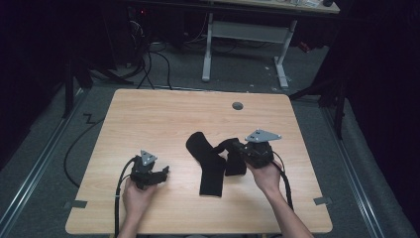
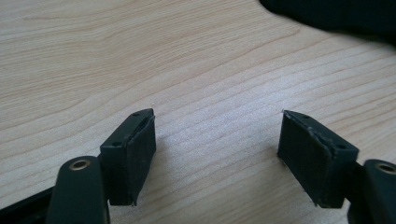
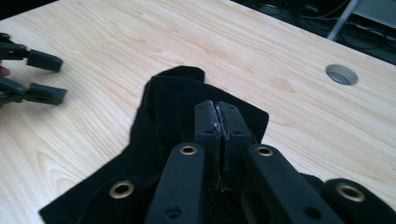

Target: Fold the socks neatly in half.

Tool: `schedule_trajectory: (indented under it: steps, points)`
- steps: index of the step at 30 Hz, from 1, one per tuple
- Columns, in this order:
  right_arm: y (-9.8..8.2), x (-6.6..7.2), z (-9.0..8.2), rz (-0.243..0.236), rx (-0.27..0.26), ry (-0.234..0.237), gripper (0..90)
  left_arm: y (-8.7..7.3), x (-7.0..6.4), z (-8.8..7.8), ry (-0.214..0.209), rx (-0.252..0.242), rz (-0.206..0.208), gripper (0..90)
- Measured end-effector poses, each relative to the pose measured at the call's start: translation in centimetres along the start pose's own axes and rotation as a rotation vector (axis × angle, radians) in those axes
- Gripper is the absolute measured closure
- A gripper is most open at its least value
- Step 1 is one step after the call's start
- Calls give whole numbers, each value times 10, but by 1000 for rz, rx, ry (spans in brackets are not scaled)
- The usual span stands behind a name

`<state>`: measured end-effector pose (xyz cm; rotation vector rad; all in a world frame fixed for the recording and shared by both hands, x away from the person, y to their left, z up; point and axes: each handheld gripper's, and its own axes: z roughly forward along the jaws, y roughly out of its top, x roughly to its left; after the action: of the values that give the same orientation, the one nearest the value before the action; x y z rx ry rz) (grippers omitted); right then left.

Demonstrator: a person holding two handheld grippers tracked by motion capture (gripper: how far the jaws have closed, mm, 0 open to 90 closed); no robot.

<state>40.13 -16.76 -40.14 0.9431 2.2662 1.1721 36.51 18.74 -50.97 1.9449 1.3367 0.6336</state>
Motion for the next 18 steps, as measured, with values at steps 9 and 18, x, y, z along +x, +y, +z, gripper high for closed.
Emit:
schedule_trajectory:
  steps: [9, 18]
  points:
    - [11, 19, -5, -26, -24, 39, 880, 0, 0, 0, 1, 0, -1, 281]
    - [15, 37, -10, -16, -48, 96, 880, 0, 0, 0, 0, 1, 1, 281]
